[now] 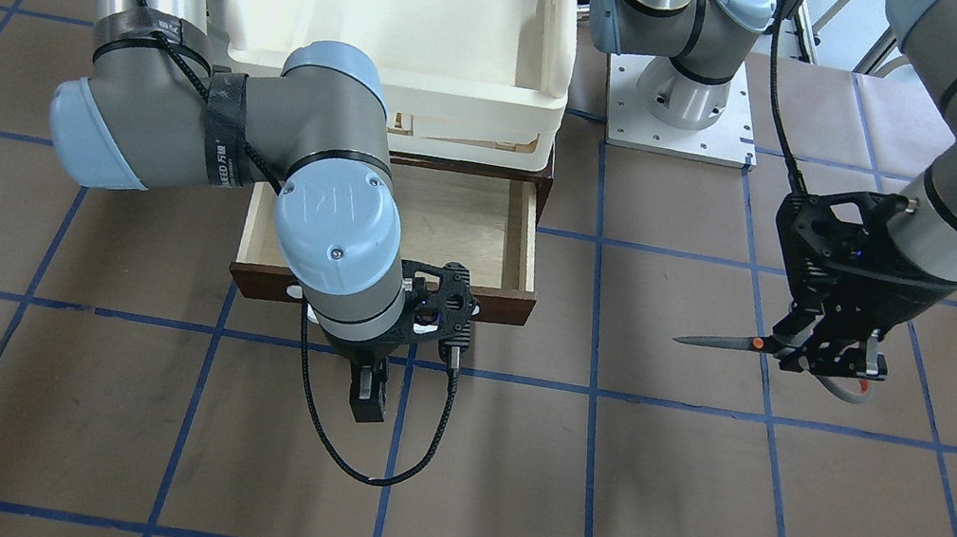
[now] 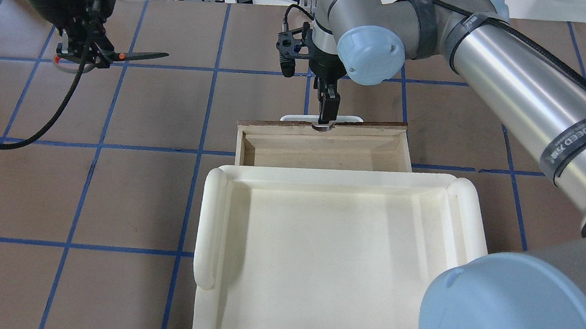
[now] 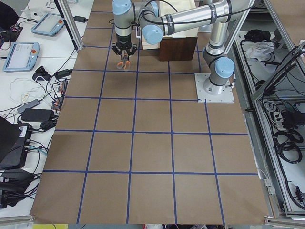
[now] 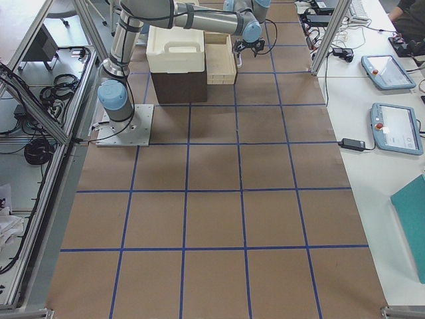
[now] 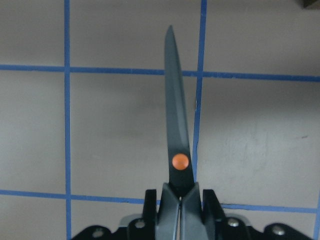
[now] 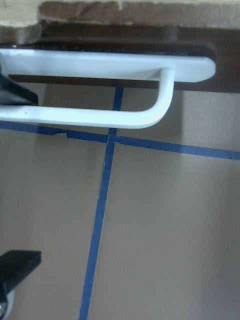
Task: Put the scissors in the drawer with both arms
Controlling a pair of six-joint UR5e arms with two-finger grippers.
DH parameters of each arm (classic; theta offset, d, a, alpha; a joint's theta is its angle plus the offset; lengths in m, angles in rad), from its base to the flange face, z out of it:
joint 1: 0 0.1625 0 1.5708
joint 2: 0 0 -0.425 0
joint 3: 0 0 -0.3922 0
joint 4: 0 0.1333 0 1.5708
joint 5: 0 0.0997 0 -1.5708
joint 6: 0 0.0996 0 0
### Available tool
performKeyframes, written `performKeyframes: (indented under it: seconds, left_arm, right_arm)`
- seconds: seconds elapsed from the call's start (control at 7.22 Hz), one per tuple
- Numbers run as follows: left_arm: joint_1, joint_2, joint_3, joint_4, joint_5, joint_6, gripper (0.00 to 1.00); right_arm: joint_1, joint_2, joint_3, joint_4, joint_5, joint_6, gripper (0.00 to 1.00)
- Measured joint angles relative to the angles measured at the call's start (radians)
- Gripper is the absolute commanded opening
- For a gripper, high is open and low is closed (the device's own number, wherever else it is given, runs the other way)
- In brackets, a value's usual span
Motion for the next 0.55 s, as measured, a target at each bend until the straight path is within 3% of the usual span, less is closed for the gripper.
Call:
performKeyframes:
  seconds: [0.55]
  left_arm:
    - [-0.057, 0.054, 0.002, -0.127, -0.036, -0.052, 0.00]
  right_arm:
    - [-0.010, 0.004, -0.006, -0.006, -0.003, -0.013, 1.00]
